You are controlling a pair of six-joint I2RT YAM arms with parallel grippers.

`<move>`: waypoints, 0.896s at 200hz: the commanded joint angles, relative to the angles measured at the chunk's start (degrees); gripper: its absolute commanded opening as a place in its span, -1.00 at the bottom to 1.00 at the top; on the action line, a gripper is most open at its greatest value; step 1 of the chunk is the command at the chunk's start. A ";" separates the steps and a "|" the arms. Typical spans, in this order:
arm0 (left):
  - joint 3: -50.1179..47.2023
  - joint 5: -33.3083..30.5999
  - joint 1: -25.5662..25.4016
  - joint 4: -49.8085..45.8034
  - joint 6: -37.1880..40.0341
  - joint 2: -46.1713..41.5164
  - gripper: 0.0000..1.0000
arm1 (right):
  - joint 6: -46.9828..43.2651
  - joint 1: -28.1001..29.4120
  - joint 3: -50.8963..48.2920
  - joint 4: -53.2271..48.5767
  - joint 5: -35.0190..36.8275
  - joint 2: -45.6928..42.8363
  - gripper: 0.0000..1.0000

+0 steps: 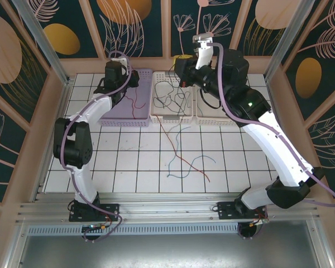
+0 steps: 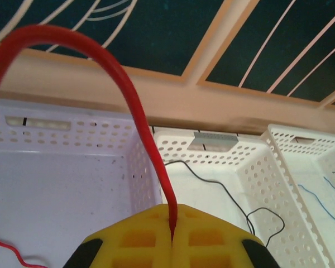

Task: Untangle the cables

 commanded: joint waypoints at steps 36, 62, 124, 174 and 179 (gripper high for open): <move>-1.30 -1.92 0.15 -0.74 0.99 4.58 -1.00 | -0.34 -0.43 -2.05 2.51 -0.58 -2.35 -1.00; 0.01 -0.84 0.21 -1.53 1.27 7.06 -1.00 | -0.49 -0.44 -2.49 2.47 -0.41 -2.54 -1.00; -1.24 5.27 1.19 -0.95 -0.49 9.30 -1.00 | -1.14 -0.53 -3.72 3.89 1.32 -2.79 -1.00; -0.18 7.15 1.39 -4.27 0.20 7.63 -0.45 | -0.74 -0.61 -3.89 5.12 1.43 -2.79 -1.00; -0.17 7.28 1.41 -4.54 0.33 7.33 -0.36 | -0.77 -0.61 -3.84 5.12 1.44 -2.80 -1.00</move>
